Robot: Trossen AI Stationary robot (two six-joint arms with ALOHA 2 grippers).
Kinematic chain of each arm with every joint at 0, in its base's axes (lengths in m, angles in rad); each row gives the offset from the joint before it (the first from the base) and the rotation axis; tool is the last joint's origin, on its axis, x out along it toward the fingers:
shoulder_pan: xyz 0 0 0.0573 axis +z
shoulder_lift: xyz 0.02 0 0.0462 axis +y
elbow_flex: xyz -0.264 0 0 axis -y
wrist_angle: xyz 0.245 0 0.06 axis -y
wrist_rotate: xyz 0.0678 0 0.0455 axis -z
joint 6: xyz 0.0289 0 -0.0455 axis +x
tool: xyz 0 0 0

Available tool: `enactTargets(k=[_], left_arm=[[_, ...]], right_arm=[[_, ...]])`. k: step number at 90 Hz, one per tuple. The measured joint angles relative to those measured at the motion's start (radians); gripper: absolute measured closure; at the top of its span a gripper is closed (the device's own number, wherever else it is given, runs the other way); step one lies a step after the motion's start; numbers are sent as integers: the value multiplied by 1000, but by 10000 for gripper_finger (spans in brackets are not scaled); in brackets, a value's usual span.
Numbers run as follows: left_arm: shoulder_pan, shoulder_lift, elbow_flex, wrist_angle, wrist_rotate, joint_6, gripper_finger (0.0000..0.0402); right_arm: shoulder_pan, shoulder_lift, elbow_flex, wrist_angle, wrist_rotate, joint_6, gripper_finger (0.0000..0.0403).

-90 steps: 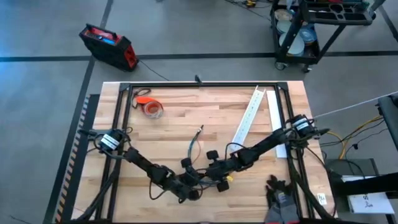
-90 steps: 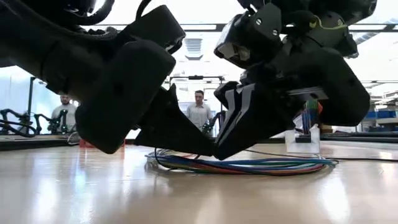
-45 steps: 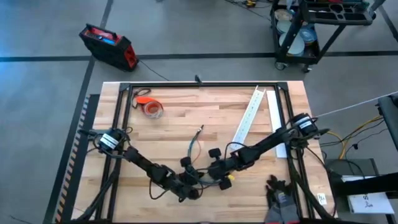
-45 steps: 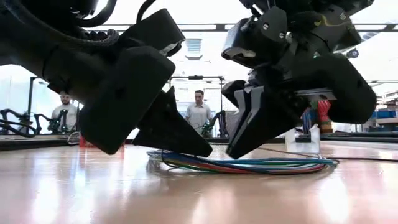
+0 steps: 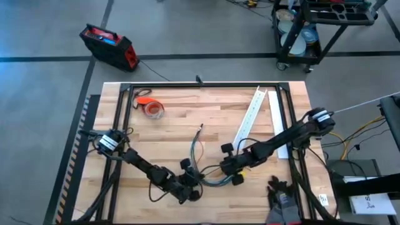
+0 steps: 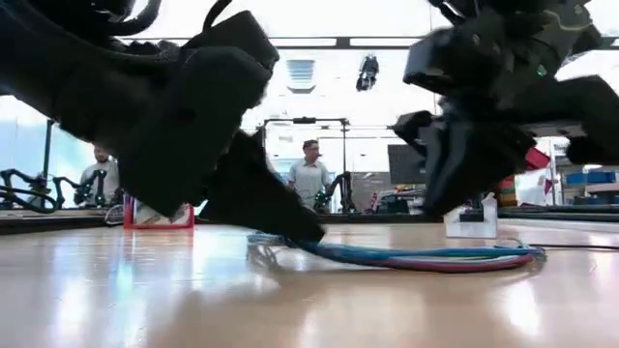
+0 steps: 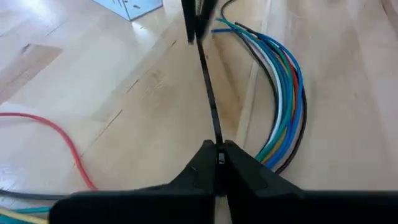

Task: Ziptie cables
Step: Wrap the cables together using a black zip tie

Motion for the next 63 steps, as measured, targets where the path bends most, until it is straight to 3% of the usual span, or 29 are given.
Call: enactTargets(k=[33,45,63], left_arm=[[0,1,-1,1,7,-8,401],[3,1,-1,2,6,0,401],[10,1,-2,2,6,7,401]], right_arm=[[1,-9,-24,148,-20,0,396],[1,23,-23,268,-81,14,351],[4,170,-7,554,-84,34,274]])
